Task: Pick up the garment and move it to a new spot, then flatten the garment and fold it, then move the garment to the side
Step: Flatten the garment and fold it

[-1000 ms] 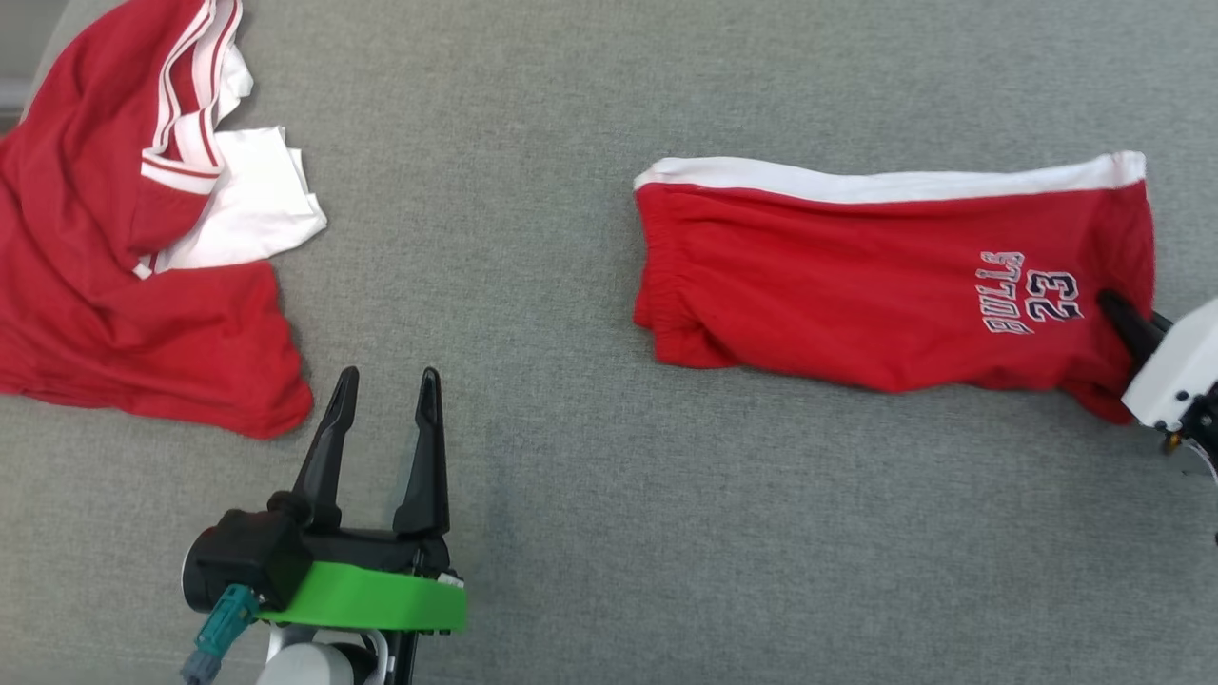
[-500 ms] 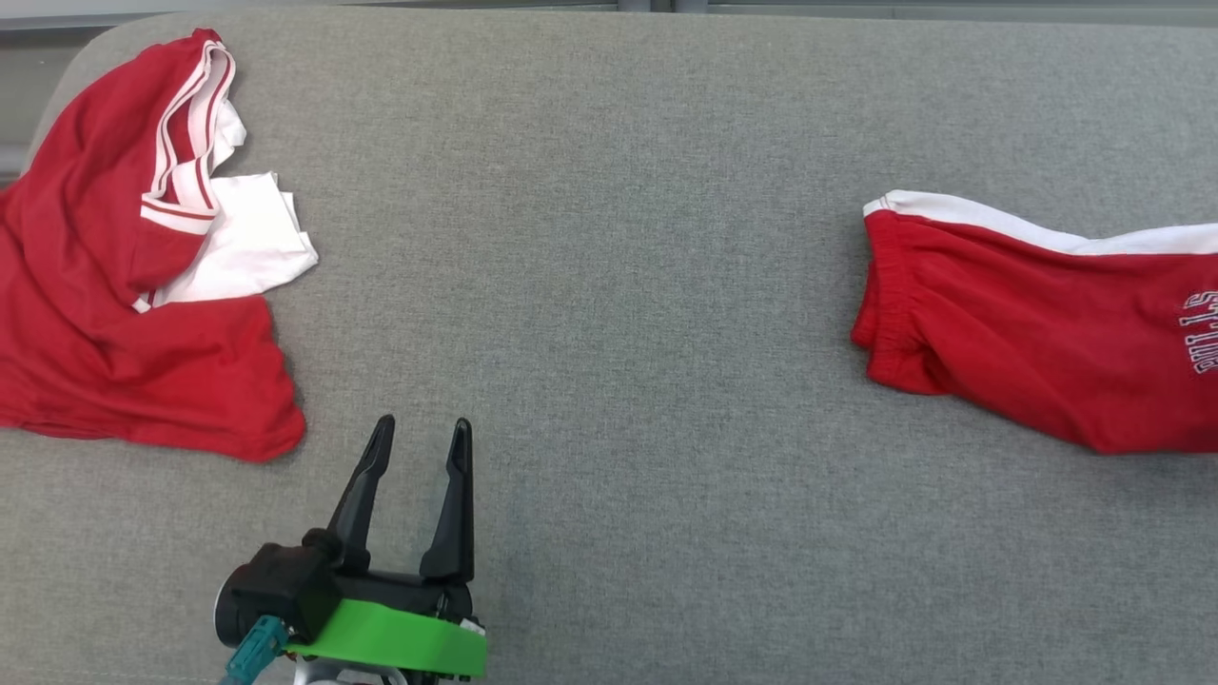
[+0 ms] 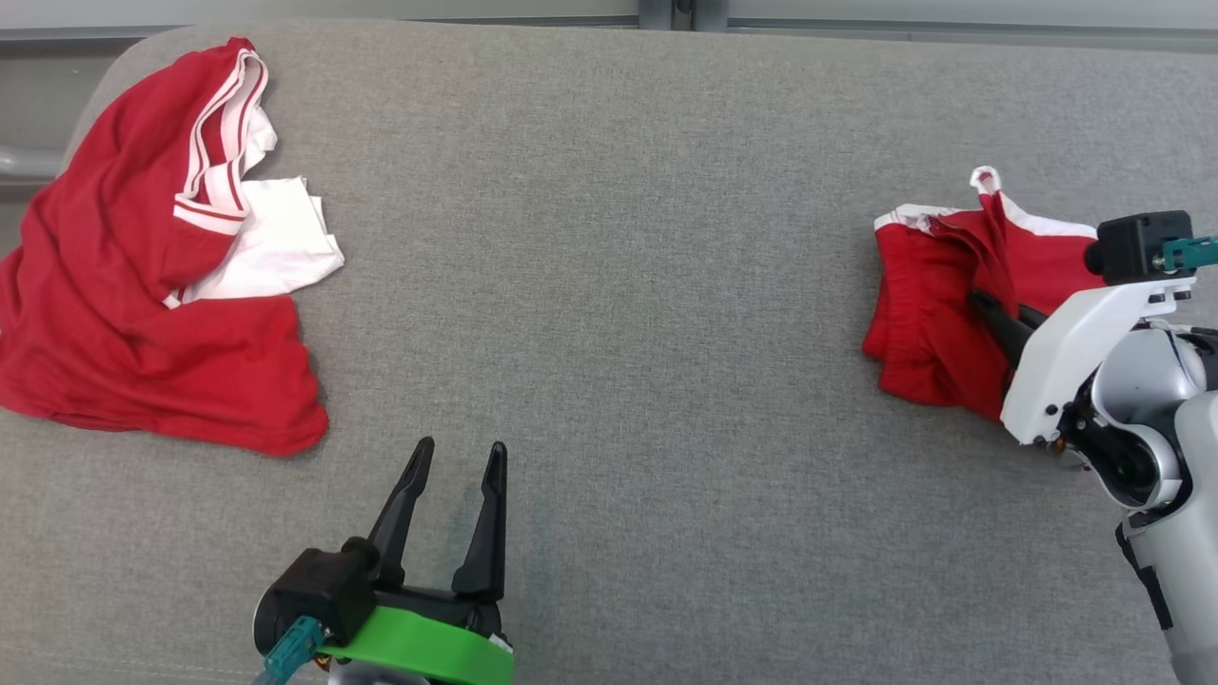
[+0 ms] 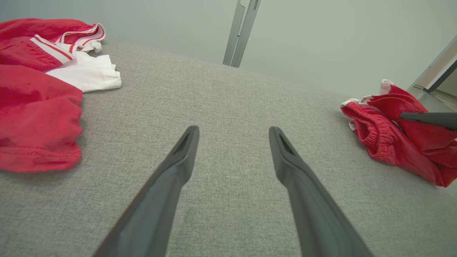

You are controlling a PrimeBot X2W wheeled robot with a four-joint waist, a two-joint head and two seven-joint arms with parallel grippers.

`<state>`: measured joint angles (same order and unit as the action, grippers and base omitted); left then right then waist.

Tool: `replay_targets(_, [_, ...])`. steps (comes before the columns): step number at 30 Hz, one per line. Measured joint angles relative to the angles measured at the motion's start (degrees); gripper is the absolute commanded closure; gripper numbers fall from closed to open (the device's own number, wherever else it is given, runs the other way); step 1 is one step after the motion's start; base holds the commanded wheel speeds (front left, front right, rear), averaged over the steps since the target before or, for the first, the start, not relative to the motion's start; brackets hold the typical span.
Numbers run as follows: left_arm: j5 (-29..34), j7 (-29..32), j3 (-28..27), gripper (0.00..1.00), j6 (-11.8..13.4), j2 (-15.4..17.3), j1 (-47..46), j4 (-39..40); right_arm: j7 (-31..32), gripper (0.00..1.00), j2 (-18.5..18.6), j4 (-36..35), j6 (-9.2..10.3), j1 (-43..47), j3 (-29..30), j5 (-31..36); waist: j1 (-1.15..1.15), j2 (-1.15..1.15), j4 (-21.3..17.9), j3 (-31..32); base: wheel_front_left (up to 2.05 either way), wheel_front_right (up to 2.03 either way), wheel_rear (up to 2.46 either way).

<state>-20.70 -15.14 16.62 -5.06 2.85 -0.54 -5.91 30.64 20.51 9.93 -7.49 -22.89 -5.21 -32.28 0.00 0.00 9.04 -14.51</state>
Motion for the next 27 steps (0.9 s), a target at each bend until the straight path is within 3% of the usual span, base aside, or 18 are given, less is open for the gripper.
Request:
replay_targets(8, [-0.86, 0.0, 0.36, 0.0, 0.35, 0.01, 0.31, -1.78, -0.99, 0.98, -0.42, 4.12, 0.0, -2.1, -2.78, 1.27, 0.0, 0.0, 0.94, 1.29, 0.0, 0.0, 0.0])
replay_targets(11, [-0.88, 0.0, 0.51, 0.0, 0.35, 0.0, 0.35, -2.09, -1.53, 0.92, -1.34, 5.97, 0.0, -2.66, -3.7, 1.9, 0.0, 0.0, 0.87, 1.56, 0.0, 0.0, 0.0])
replay_targets(12, [-0.94, 0.0, 0.49, 0.0, 0.35, 0.0, 0.35, -2.14, -1.67, 0.84, -1.79, 6.48, 0.0, -2.78, -4.19, 2.09, 0.0, 0.0, 0.82, 1.68, 0.0, 0.0, 0.0])
replay_targets(13, [-0.96, 0.0, 0.44, 0.0, 0.34, 0.0, 0.35, -2.16, -2.31, 0.3, -2.59, 6.65, 0.0, -3.12, -5.67, 1.08, 0.0, 0.0, 0.66, 1.79, 0.0, 0.0, 0.0])
replay_targets(14, [-0.96, 0.0, 0.45, 0.0, 0.32, 0.0, 0.35, -2.15, -2.93, 0.0, -3.25, 6.98, 0.0, -3.22, -6.01, 0.42, 0.0, 0.0, 0.56, 1.86, 0.0, 0.0, 0.0])
replay_targets(21, [-0.48, 0.0, -0.46, 0.0, 0.19, 0.0, 1.18, -2.26, -11.45, 0.0, -4.33, 5.06, 0.0, 0.01, -8.95, -2.72, 0.0, 0.0, -0.3, 3.18, 0.0, 0.0, 0.0])
replay_targets(27, [0.21, 0.0, -2.15, 0.0, 0.18, 0.0, 2.44, -2.07, -22.27, 0.0, -0.7, -0.21, 0.0, 7.76, -12.09, -2.42, 0.0, 0.0, -1.71, 4.96, 0.0, 0.0, 0.0])
